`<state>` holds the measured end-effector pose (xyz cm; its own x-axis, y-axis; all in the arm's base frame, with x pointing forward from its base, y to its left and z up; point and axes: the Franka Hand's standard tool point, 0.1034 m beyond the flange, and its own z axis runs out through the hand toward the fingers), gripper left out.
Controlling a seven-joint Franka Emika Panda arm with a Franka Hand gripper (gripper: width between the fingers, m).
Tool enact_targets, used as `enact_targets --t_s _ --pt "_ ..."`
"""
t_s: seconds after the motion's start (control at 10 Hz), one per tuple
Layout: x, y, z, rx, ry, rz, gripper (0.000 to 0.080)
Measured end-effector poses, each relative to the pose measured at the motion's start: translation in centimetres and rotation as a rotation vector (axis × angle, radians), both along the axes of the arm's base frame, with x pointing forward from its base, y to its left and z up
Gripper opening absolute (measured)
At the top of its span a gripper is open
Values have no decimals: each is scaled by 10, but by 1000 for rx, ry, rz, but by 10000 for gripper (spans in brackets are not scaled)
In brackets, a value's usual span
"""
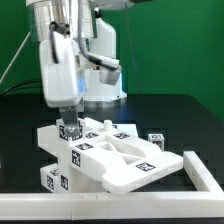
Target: Assemble chair
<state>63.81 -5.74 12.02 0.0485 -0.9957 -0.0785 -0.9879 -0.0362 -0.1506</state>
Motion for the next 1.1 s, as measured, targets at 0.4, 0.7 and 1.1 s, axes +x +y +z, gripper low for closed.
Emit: enact_targets --t_s 0.4,0.7,1.1 --pt "-4 2 -1 -98 21 486 649" --pt "-11 0 -3 -126 39 939 649" --pt "-12 -6 -4 -151 23 1172 649"
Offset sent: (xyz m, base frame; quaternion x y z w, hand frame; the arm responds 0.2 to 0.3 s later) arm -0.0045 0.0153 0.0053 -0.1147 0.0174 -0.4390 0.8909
